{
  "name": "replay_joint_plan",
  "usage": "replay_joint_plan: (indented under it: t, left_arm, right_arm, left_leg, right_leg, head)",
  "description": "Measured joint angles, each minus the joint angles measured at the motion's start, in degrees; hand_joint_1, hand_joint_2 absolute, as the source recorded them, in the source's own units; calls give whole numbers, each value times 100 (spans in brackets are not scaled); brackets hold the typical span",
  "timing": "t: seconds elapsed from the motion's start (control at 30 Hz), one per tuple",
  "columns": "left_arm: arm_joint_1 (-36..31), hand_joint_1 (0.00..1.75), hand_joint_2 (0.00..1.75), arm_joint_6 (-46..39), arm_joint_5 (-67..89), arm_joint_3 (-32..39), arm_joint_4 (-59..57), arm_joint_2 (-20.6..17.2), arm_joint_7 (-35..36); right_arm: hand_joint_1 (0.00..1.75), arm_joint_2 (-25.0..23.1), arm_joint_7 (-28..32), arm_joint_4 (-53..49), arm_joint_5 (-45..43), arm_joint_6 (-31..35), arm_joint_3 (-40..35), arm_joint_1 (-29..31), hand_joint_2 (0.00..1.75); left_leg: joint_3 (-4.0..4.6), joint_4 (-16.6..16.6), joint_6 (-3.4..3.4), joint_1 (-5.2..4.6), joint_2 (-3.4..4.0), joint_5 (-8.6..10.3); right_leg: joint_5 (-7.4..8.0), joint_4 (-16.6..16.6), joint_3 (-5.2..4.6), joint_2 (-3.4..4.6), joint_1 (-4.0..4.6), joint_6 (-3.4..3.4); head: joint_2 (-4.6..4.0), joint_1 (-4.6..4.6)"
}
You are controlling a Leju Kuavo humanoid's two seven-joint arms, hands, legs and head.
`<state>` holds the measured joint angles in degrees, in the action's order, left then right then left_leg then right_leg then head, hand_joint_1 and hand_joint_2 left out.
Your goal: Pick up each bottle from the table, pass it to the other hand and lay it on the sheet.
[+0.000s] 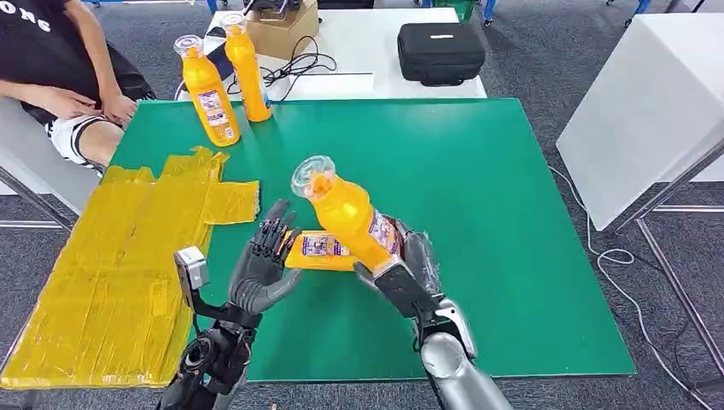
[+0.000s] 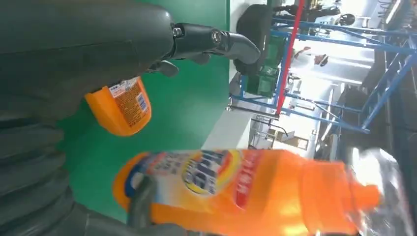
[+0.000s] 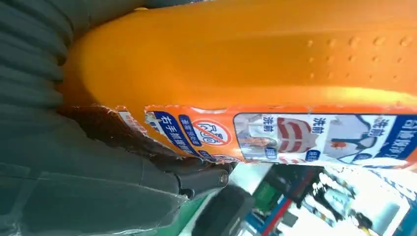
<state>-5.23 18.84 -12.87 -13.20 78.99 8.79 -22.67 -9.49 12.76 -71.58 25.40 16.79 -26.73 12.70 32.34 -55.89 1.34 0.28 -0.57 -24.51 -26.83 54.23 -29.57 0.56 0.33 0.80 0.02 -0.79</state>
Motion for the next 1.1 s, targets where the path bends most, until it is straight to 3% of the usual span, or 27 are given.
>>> replay_joint_plan:
  t: [0.5, 1.1]
  left_arm:
    - [-18, 0, 175, -30, 2, 35, -46, 0, 2]
    - [-35, 0, 175, 18, -24, 74, -168, 0, -33]
  right_arm:
    - [175, -150, -44, 583, 107, -275, -11, 272, 175]
    - [175, -470, -100, 1215, 586, -925, -724, 595, 175]
  left_leg:
    - [2, 0, 0, 0, 1, 0]
    - [3, 0, 0, 0, 1, 1]
  right_leg:
    - [0, 0, -1, 0, 0, 0]
    - [0, 2, -3, 0, 0, 0]
  head:
    - [0, 0]
    - [0, 0]
